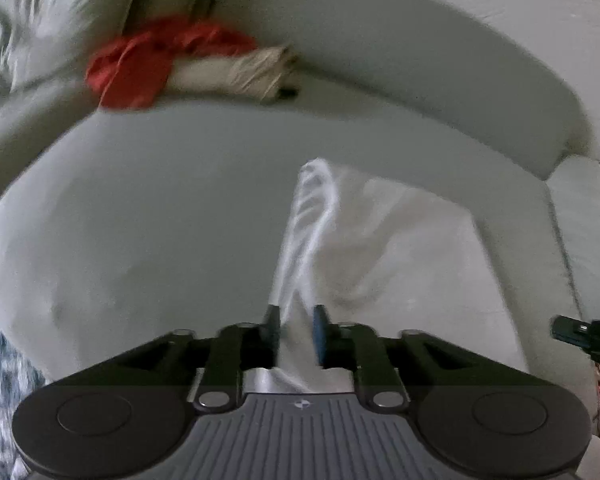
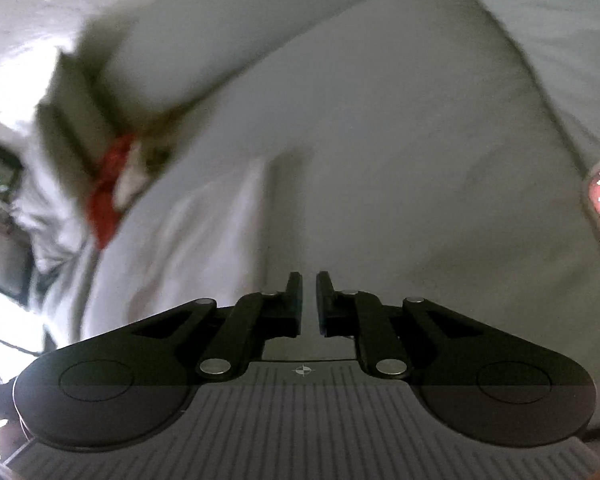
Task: Fold clothes
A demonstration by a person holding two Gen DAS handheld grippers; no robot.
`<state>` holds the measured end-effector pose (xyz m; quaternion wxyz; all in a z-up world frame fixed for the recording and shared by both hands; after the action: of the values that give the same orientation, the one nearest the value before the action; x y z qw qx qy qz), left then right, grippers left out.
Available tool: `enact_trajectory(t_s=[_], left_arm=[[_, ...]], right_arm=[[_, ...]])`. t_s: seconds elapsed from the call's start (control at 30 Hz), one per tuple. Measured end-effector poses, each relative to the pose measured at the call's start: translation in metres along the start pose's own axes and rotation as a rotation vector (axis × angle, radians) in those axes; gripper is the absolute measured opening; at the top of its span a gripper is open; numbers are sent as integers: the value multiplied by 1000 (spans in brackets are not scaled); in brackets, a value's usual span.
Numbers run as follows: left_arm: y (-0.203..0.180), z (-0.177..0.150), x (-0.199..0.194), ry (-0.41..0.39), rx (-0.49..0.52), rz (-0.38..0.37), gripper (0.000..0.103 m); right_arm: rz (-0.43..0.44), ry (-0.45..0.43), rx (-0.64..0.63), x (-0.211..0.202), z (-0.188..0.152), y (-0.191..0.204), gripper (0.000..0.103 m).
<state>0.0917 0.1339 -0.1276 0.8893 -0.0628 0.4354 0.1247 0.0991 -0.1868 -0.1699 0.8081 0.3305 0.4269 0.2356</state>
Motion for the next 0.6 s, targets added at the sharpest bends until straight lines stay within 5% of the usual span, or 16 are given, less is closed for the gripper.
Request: enact_trajectory(t_s=[0.13,0.23,0.37,0.5,0.57,0.6], left_arm=[[-38,-18,-2,-68,147,-80,26],[-54,-41,12,-15,254,13,27],[-43,-59,-9,40,241,22,27],[-21,-81,-20,249,211,-9,27],[-6,-81,-35,189,166,-34,30],[6,-75,-42,141,110,-60,41]], right_arm=[[54,117,-116,41,-22,51,25],[25,231,-233,68,-47,78,27],[-73,303,-359,51,-65,89,27],[-124,349,-269,9,-73,71,39],[-138,354,-206,-11,-75,61,42],[-100,328,-179,-23,-74,58,45]])
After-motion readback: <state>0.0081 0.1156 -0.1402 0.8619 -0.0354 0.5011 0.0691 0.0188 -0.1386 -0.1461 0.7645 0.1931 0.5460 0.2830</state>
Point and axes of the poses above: each gripper's, at about its wrist camera, not at the fingertips, and x roughly the way its jaws point, y to its left, z to its top, the point moved 1 cm from there along x, roughly the way its jaws point, and after that the axes turned 13 degrees about z, right-handed, at the moved point
